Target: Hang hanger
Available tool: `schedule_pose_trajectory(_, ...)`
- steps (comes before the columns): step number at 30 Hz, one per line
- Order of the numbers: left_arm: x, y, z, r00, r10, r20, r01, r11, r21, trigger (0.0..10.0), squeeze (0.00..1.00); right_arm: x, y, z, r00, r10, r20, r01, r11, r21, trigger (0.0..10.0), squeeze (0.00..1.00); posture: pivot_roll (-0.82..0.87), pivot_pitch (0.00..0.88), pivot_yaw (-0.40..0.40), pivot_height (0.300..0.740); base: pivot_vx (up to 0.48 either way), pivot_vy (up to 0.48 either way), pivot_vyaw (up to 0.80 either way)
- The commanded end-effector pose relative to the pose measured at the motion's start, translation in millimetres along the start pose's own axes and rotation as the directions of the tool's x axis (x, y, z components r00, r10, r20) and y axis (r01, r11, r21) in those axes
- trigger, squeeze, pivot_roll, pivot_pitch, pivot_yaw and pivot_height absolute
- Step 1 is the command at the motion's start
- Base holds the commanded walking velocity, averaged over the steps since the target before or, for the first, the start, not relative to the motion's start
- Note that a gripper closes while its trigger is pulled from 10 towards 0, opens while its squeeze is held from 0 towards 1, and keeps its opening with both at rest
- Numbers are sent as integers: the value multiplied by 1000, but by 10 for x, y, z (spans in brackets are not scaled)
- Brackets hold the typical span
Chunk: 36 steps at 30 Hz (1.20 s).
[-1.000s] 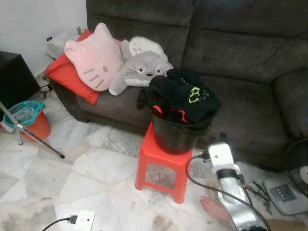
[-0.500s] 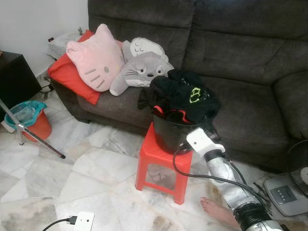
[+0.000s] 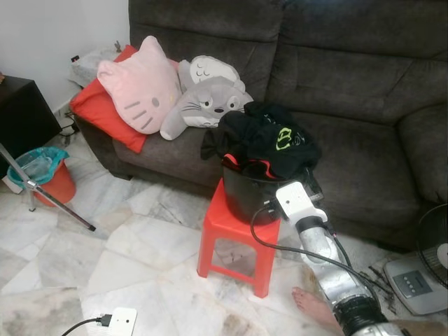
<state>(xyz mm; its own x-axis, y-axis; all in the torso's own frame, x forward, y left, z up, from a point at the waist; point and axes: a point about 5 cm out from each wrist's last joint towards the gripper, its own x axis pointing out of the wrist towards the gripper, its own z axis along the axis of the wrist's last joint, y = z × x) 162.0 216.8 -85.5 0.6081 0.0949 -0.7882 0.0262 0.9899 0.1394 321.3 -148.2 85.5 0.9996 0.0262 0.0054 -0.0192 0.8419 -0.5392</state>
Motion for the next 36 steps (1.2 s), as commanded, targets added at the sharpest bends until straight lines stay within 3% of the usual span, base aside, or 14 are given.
schedule_pose_trajectory(1,-10,25,-40,1000,1,-17,-1,1000,-4,10000,0,-19,-1,23,1000,-2,7,1,999,37,10000,0,-98,12,21,740,0,0,0)
schedule_pose_trajectory(9,-8,23,-18,1000,-1,2,1,1000,-28,10000,0,-3,0,113,998,5,62,-5,1000,6,10000,0,-95,27,22,740,0,0,0)
schedule_pose_trajectory(16,-7,19,-14,1000,0,7,0,999,-45,10000,0,-10,-207,330,965,-164,204,158,986,46,10000,0,-94,32,19,740,0,0,0)
schedule_pose_trajectory(19,-7,18,-12,1000,1,9,-1,999,-48,10000,0,-18,-201,323,968,-166,190,144,981,128,10000,0,-97,34,18,740,0,0,0)
schedule_pose_trajectory(20,-7,18,-11,1000,1,10,-1,999,-48,10000,0,-17,-156,285,979,-157,128,114,949,294,10000,0,-97,34,18,740,0,0,0)
schedule_pose_trajectory(21,-7,18,-10,1000,2,11,-1,999,-47,10000,0,-21,-108,241,987,-151,62,107,887,449,10000,0,-97,34,18,740,0,0,0)
schedule_pose_trajectory(22,-7,18,-10,1000,2,11,-1,999,-47,10000,0,-21,-108,241,987,-151,62,107,887,449,10000,0,-97,34,18,740,0,0,0)
schedule_pose_trajectory(23,-7,18,-10,1000,2,12,-1,999,-48,10000,0,-24,-70,208,991,-136,20,105,841,531,10000,0,-97,34,18,740,0,0,0)
schedule_pose_trajectory(28,-8,19,-9,1000,3,13,-2,999,-49,10000,0,-34,-36,174,992,-124,-4,105,817,567,10000,0,-97,34,18,740,0,0,0)
schedule_pose_trajectory(36,-9,23,-11,1000,2,14,-1,999,-47,10000,0,-34,-75,193,993,-112,36,76,842,535,10000,0,-93,39,16,740,0,0,0)
